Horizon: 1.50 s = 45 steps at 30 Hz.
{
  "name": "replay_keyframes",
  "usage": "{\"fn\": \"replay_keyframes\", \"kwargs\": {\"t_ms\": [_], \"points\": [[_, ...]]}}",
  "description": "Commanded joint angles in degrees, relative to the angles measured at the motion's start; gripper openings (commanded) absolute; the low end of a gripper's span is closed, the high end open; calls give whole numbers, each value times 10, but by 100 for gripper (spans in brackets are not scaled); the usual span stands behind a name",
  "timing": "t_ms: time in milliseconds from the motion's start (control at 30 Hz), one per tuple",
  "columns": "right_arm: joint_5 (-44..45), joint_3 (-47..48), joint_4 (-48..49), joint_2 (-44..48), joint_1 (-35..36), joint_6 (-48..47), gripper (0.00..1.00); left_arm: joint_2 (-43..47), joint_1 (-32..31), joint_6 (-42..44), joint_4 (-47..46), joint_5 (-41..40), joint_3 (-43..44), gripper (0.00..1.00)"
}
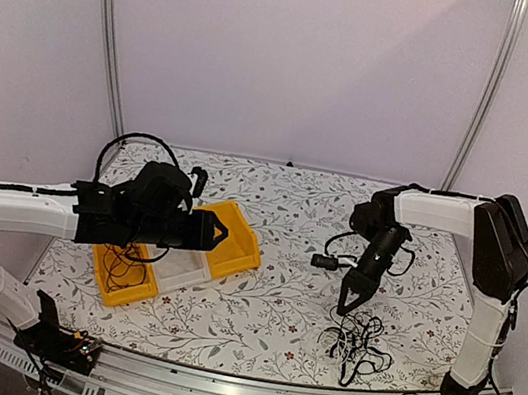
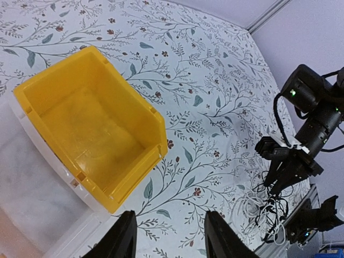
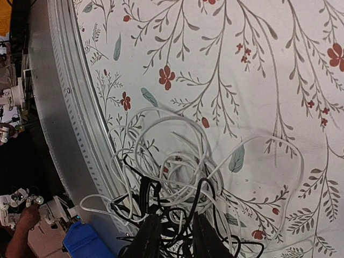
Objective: Untangle the cables
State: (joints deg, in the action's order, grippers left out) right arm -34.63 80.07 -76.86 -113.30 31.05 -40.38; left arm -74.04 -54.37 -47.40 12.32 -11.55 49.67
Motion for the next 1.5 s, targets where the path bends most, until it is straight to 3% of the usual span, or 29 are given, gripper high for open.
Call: {"fn": "replay_keyframes", "kwargs": {"t_ms": [0,233,367,600,733,933,1000,1367,1400,1467], "points": [[0,16,-11,-11,14,4,19,13,-2,-6,8,-17,-8,46],[-21,57,-5,4,14,6,0,5,-2,4,-12,-13,-1,46],[-57,99,-6,50,13,-13,0,-22,-9,57,-34,11,38,46],[-97,160,6,154,13,-40,0,-92,-84,277,-151,39,134,51],[-119,190,2,175,14,-36,0,-164,-99,332,-167,86,205,51],[-119,230,-3,181,13,-33,0,-249,-102,339,-236,147,263,48],[-121,241,-4,180,14,-35,0,-269,-102,336,-244,153,279,44],[-109,225,11,204,11,-33,0,-276,-102,332,-254,141,283,0],[-106,212,30,208,6,-22,3,-272,-102,331,-255,139,280,0],[-110,162,99,230,-32,5,21,-264,-102,324,-256,137,274,0]]}}
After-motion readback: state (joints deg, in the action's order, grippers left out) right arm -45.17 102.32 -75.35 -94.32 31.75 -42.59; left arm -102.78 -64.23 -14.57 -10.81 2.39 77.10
